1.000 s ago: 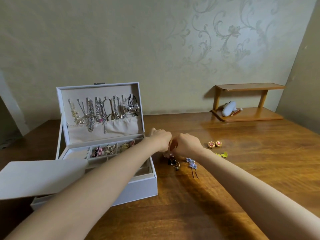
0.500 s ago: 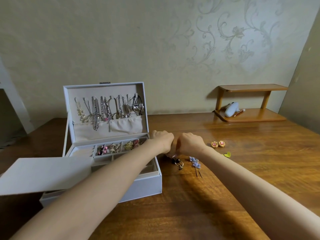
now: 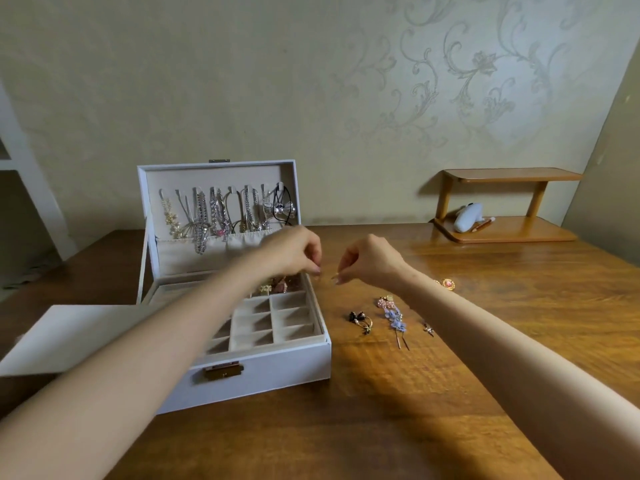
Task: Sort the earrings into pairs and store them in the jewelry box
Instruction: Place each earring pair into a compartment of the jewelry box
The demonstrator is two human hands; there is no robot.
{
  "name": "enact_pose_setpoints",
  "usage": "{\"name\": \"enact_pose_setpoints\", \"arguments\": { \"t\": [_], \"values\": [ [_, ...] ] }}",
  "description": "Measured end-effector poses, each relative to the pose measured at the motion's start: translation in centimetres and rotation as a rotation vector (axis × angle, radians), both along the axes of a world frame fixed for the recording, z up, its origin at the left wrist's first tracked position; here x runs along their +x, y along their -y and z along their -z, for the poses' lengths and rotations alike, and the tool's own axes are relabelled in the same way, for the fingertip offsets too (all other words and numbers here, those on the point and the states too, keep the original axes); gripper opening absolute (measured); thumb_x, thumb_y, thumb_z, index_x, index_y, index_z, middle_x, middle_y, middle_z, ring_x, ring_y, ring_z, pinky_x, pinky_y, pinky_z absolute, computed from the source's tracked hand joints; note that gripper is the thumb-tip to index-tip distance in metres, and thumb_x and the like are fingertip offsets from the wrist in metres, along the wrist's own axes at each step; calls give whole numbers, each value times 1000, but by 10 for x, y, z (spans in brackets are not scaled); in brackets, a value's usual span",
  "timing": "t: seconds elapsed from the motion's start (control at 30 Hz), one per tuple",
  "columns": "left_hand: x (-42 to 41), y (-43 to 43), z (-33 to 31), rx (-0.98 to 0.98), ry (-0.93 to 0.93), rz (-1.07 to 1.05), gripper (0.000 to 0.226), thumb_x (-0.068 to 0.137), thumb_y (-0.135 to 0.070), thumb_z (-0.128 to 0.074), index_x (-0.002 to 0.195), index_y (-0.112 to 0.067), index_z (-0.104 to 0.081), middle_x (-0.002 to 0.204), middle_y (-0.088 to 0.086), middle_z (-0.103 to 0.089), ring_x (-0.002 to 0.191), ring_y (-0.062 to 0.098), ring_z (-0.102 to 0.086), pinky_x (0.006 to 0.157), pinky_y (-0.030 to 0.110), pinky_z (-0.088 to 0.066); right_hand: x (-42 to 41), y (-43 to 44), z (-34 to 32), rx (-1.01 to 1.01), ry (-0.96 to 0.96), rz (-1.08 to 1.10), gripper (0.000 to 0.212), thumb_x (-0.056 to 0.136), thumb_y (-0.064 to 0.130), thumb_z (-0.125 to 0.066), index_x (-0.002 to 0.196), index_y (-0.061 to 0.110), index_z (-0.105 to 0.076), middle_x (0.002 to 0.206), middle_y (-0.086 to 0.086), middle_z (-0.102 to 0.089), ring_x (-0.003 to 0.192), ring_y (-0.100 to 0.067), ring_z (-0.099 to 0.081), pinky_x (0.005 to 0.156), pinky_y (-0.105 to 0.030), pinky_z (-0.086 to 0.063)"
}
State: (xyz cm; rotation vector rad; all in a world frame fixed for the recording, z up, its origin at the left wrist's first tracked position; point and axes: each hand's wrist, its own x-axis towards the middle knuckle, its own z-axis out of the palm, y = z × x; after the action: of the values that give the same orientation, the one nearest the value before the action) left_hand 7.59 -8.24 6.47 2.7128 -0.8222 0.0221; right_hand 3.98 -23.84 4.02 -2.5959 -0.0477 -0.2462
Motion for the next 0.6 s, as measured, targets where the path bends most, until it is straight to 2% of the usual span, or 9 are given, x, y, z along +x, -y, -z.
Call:
{"name": "enact_pose_setpoints", "arguments": {
  "t": [0.17,0.3,0.37,0.47,0.6],
  "values": [
    [-5,-73,-22,116,-112,-57,17,79,-12,-70,73,-23,-58,79,-11,-56,81,10,-54,74,24,-42,-1,-56,-14,38,25,-179,11,68,20,-80,78,17,-76,72,2,-70,69,-11,-62,67,-27,-51],
    [-10,-111,-19,253,-153,-125,13,77,-16,-73,77,-23,-62,74,-10,-60,77,11,-57,71,25,-45,4,-103,-9,30,3,-290,13,71,18,-77,85,16,-76,84,-3,-74,71,-10,-62,74,-29,-54],
    [-12,-121,-12,255,-153,-152,15,76,-17,-74,75,-24,-61,73,-10,-59,75,10,-57,69,24,-44,8,-120,-6,3,-8,-310,15,73,18,-75,88,15,-76,88,-4,-74,79,-14,-65,78,-32,-55],
    [-12,-131,-3,245,-131,-172,16,75,-16,-75,73,-24,-61,70,-11,-57,67,5,-52,55,20,-38,13,-134,-3,-37,-35,-324,16,73,20,-75,88,14,-76,91,-5,-74,86,-20,-67,82,-37,-56],
    [-11,-134,0,226,-94,-176,11,77,-19,-74,81,-23,-65,69,-13,-56,66,4,-51,55,18,-37,14,-138,-1,-57,-38,-323,17,75,21,-75,90,15,-76,93,-4,-74,87,-19,-67,81,-36,-56]
  ]
}}
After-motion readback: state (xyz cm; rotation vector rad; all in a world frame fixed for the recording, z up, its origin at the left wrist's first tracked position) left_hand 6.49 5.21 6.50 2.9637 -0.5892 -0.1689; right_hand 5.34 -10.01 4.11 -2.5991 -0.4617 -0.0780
